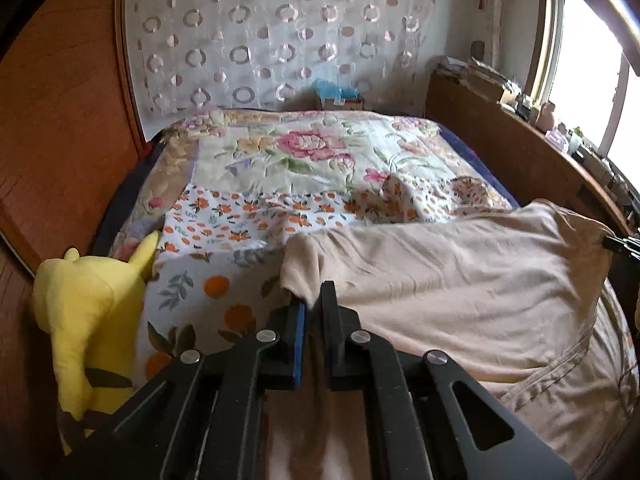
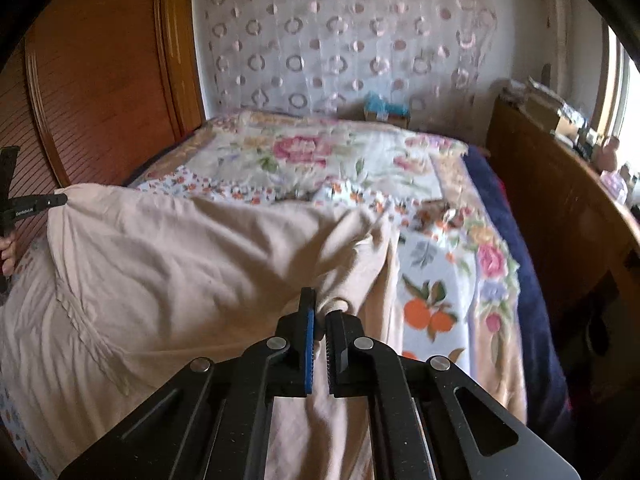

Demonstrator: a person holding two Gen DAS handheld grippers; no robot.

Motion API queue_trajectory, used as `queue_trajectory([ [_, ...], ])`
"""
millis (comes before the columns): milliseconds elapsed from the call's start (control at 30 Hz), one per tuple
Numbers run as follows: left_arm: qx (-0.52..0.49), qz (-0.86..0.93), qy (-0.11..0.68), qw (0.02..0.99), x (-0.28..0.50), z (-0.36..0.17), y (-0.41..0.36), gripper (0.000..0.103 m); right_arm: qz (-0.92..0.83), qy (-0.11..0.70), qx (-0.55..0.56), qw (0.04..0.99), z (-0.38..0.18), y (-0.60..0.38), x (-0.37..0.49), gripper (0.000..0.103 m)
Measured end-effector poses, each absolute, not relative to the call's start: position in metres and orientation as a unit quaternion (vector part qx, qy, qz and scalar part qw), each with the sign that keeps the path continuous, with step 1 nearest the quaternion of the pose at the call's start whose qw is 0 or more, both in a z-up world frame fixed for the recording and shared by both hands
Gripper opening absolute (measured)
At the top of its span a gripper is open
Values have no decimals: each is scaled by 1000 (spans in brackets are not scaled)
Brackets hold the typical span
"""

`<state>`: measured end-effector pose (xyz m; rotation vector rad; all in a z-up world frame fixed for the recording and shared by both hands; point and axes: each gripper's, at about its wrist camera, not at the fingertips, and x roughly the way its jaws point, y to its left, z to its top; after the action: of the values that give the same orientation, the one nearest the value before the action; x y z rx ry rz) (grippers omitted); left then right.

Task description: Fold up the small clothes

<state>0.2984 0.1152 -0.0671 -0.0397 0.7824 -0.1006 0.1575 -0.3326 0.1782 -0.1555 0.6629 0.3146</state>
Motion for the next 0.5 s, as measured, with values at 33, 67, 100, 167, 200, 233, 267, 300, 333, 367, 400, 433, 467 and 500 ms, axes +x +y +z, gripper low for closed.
queue_trajectory([
  [33,-19,-51,378,924,297,-64,115,8,152,319,-76,932,180,-334,156,4],
  [67,-20,-51,374,926,295,-60,115,8,152,313,-74,934,183,-334,154,4],
  [100,-20,-53,370,927,293,-57,114,8,153,309,-72,936,183,-334,151,4],
  [167,-21,-55,364,930,288,-53,114,7,152,303,-70,938,184,-336,147,4],
  [200,-21,-55,360,931,284,-50,114,7,153,303,-68,938,182,-337,144,4],
  [233,-22,-56,356,933,280,-46,114,7,153,303,-67,938,181,-338,141,4],
  [267,-22,-56,352,934,276,-43,113,7,154,301,-67,939,182,-338,138,4],
  [300,-22,-57,349,935,275,-41,113,7,154,298,-69,939,182,-339,135,4],
  [333,-23,-58,345,936,271,-38,113,7,154,295,-71,940,185,-340,132,4],
  [367,-24,-58,341,938,266,-34,113,7,155,291,-72,941,187,-340,129,4],
  [400,-24,-59,337,939,263,-31,114,7,156,286,-72,943,189,-340,125,4],
  [433,-24,-59,333,941,258,-27,114,7,157,282,-72,944,191,-343,122,4],
  [467,-25,-60,329,942,254,-24,114,7,158,278,-72,945,193,-345,119,4],
  [500,-26,-61,326,943,250,-21,114,7,158,273,-73,946,195,-345,114,4],
])
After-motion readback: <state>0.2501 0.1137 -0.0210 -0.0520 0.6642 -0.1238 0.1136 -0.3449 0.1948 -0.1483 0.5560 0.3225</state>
